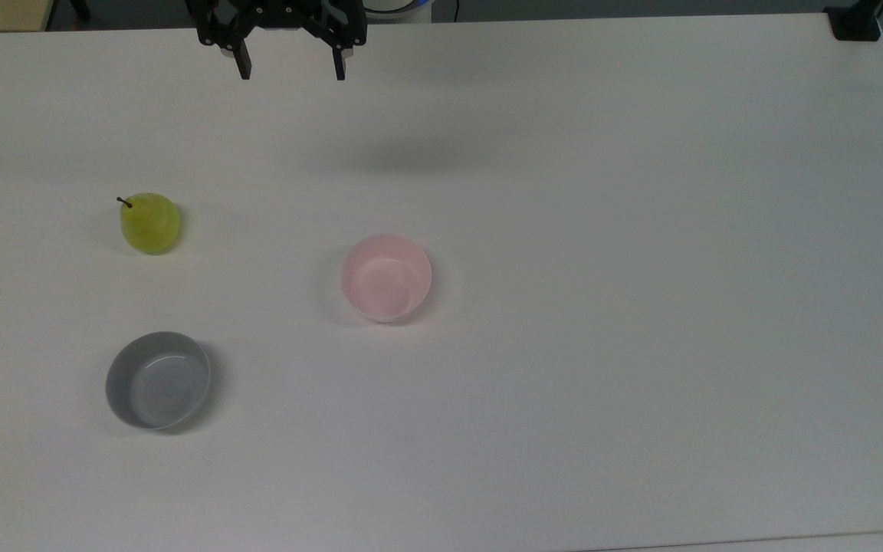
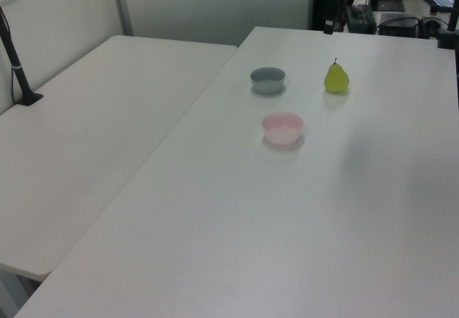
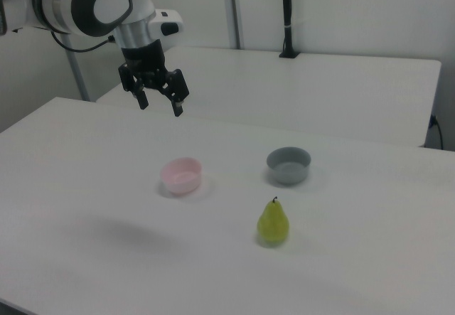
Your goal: Place the pear in the bowl
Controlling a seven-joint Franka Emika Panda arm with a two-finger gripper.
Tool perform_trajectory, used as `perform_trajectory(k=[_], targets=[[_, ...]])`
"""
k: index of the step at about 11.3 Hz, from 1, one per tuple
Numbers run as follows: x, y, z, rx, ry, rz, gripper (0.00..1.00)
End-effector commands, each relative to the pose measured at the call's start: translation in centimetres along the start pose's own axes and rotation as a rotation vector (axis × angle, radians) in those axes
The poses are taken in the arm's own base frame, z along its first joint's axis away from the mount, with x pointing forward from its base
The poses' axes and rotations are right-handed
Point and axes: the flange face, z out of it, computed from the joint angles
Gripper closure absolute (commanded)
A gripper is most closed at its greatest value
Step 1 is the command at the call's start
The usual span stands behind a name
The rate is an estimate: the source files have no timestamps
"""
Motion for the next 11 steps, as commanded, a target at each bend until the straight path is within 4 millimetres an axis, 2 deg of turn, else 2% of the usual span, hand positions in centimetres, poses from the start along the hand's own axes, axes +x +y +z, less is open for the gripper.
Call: perform_trajectory(k=[1, 8, 11], targets=[[-0.27, -0.52, -0.02, 0.005, 0.017, 0.018, 0.00], [-0.38, -0.52, -0.16, 0.006, 0.015, 0.015, 0.00], [-0.51, 0.09, -0.56, 0.003, 0.020, 0.014, 0.00]])
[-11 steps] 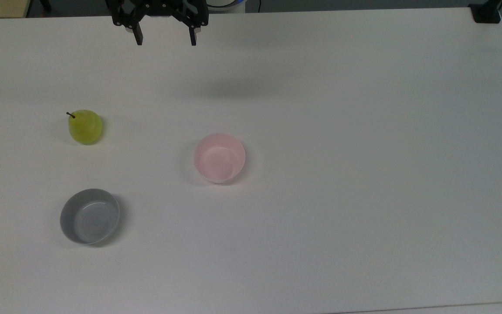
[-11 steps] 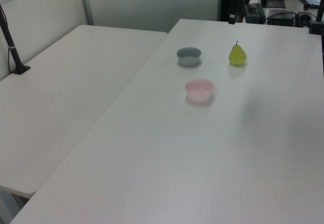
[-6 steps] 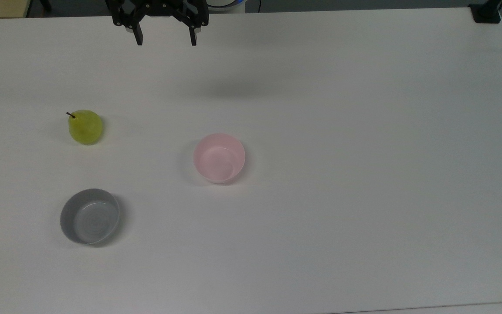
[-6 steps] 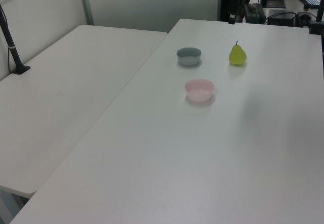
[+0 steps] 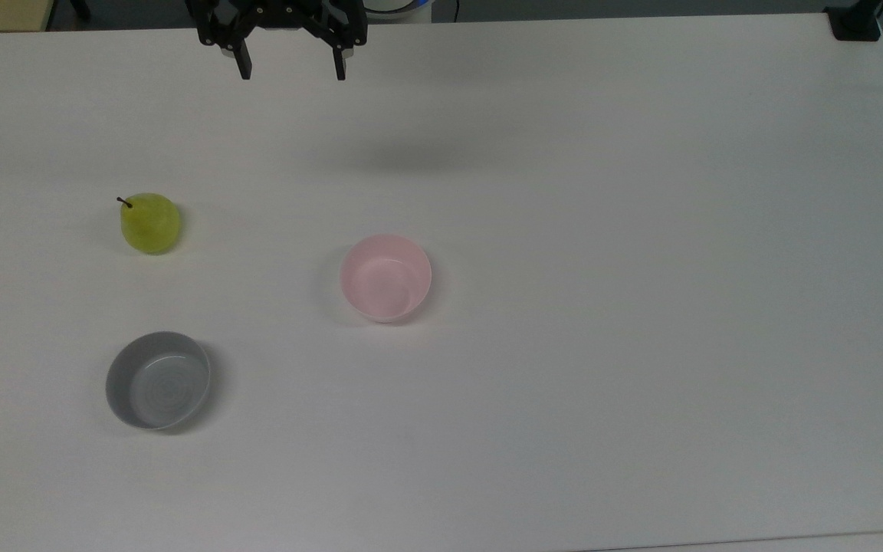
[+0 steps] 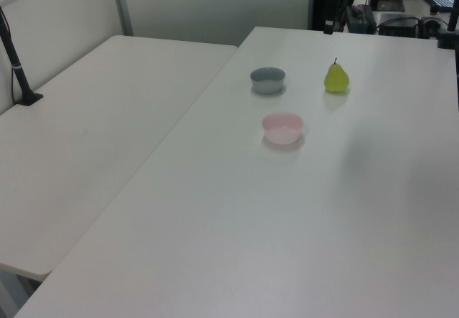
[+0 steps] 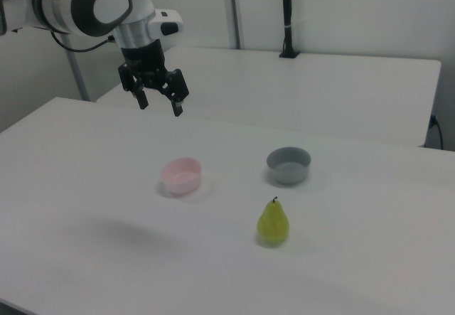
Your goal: Place the pear in the bowl
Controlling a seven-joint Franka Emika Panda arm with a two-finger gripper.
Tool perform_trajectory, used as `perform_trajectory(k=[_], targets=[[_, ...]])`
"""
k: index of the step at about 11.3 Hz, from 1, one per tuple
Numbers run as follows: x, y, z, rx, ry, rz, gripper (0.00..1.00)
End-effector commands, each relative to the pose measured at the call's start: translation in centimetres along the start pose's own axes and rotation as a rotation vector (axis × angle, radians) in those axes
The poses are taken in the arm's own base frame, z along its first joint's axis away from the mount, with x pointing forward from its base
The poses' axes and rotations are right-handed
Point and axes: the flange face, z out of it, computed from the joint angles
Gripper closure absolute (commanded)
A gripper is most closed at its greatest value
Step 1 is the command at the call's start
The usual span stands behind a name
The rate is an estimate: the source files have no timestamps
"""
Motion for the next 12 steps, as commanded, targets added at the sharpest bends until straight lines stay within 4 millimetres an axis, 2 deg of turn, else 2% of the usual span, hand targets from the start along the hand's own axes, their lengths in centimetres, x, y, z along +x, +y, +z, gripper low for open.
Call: perform_trajectory(k=[1, 5, 7, 8, 9, 10, 12], targets=[[-0.6, 0.4, -0.5, 0.002, 0.018, 0.011, 0.00], [-1.3, 5.3, -0.1, -0.009, -0.023, -0.273, 0.00], [-1.7, 8.4, 0.2, -0.020, -0.032, -0.329, 0.00], [-1.6, 9.6, 1.0, -0.051, -0.060, -0.325, 0.00], [-1.4, 12.0, 2.7, -0.065, -0.079, -0.287, 0.00], [-1.0, 13.5, 4.0, -0.075, -0.071, -0.254, 0.00], [0.0, 15.3, 6.6, -0.098, -0.051, -0.153, 0.00]])
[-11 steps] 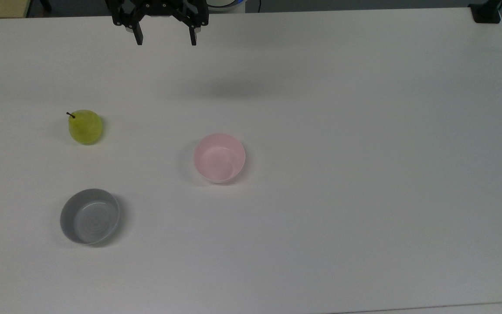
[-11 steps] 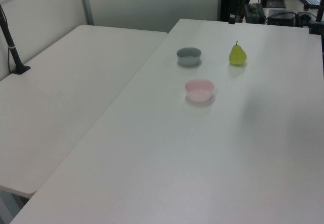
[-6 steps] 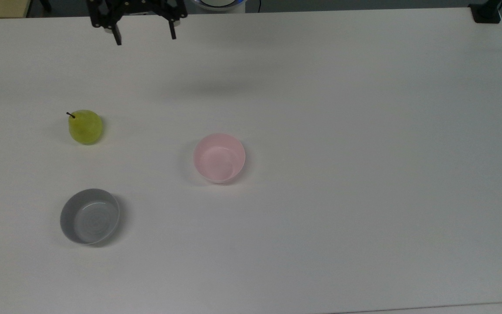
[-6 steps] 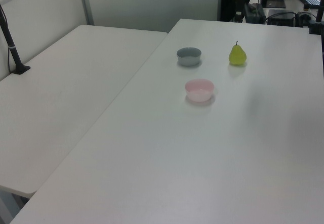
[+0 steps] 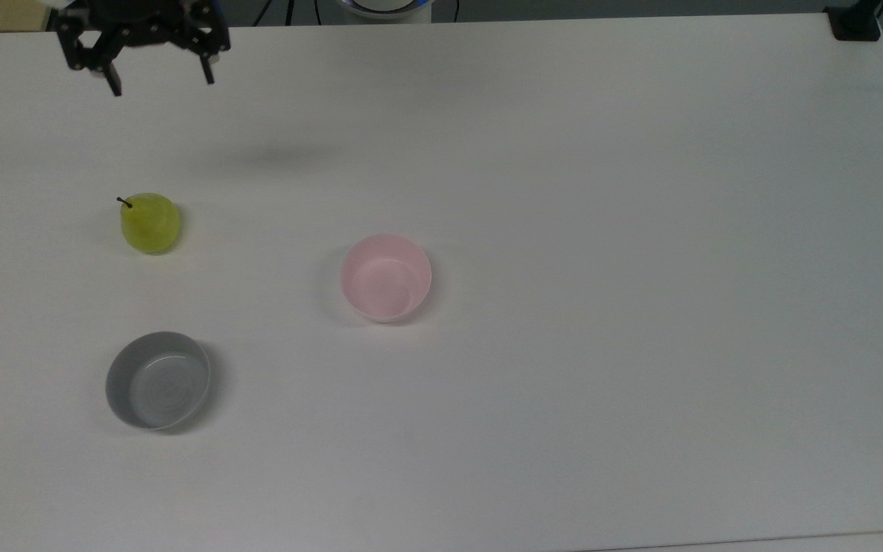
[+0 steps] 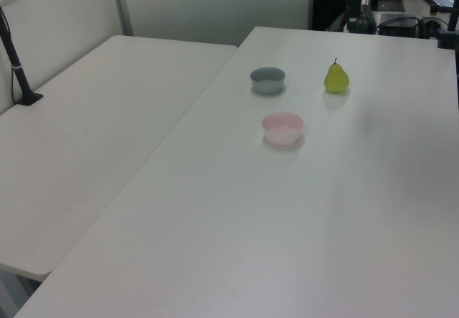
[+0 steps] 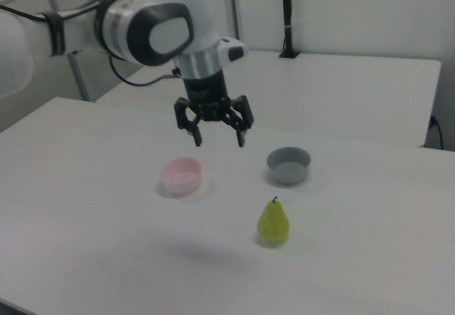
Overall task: Place the pear in the bowl
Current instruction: 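Move the open gripper over the yellow-green pear and lower it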
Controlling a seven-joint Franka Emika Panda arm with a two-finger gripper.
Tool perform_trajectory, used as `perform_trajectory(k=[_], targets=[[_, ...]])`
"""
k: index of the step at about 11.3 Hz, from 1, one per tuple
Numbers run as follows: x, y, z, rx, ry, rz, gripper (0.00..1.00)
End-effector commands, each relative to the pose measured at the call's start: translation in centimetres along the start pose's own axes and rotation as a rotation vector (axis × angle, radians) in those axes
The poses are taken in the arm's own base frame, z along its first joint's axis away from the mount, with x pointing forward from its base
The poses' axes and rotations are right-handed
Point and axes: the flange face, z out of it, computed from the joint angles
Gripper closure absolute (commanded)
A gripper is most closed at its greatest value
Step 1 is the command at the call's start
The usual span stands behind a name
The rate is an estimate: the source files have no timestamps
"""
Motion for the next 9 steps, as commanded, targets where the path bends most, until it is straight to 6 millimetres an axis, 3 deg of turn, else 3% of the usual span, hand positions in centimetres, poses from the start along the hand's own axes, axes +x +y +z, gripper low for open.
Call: perform_trajectory(k=[1, 2, 4, 9], targets=[[1.2, 2.5, 4.0, -0.041, 0.012, 0.113, 0.00], [1.7, 3.1, 6.4, -0.042, -0.008, 0.150, 0.00], [1.6, 5.1, 9.4, -0.055, -0.009, 0.196, 0.00], [0.7, 6.9, 14.3, -0.065, -0.016, 0.223, 0.00]])
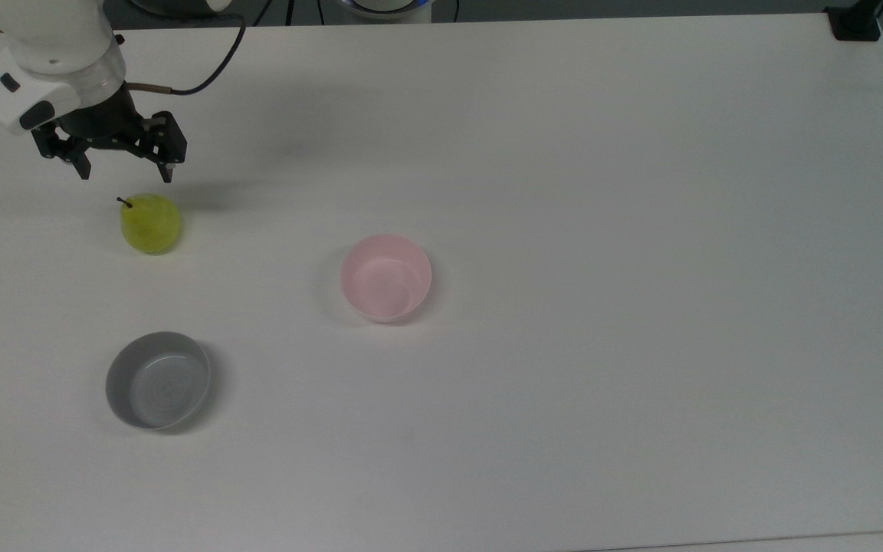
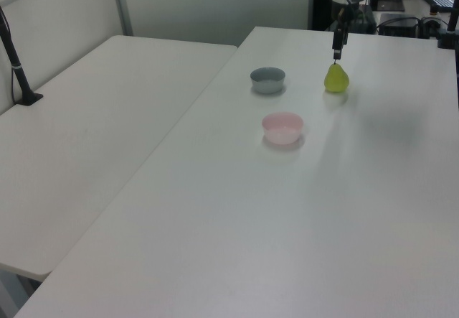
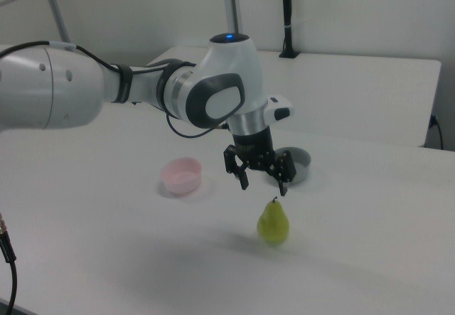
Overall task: Place the pear in the bowl
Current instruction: 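Move the open gripper over the yellow-green pear and lower it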
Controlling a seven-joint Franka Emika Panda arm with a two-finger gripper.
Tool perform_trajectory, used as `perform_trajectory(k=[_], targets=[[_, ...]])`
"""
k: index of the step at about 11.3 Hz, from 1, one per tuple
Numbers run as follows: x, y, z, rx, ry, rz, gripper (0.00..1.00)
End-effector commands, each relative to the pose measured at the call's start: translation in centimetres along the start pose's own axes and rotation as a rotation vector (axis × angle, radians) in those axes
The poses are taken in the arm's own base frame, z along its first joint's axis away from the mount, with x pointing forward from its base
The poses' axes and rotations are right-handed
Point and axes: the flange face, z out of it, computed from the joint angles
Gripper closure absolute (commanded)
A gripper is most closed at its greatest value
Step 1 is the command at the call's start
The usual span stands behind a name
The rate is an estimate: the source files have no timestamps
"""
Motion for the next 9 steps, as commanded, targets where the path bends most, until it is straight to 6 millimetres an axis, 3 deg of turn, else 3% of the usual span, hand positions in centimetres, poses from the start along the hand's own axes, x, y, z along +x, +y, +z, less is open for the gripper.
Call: perform_trajectory(k=[1, 9], targets=[[-0.4, 0.5, 2.3, -0.022, 0.005, 0.025, 0.00], [0.5, 0.1, 8.3, -0.017, 0.004, 0.059, 0.00]])
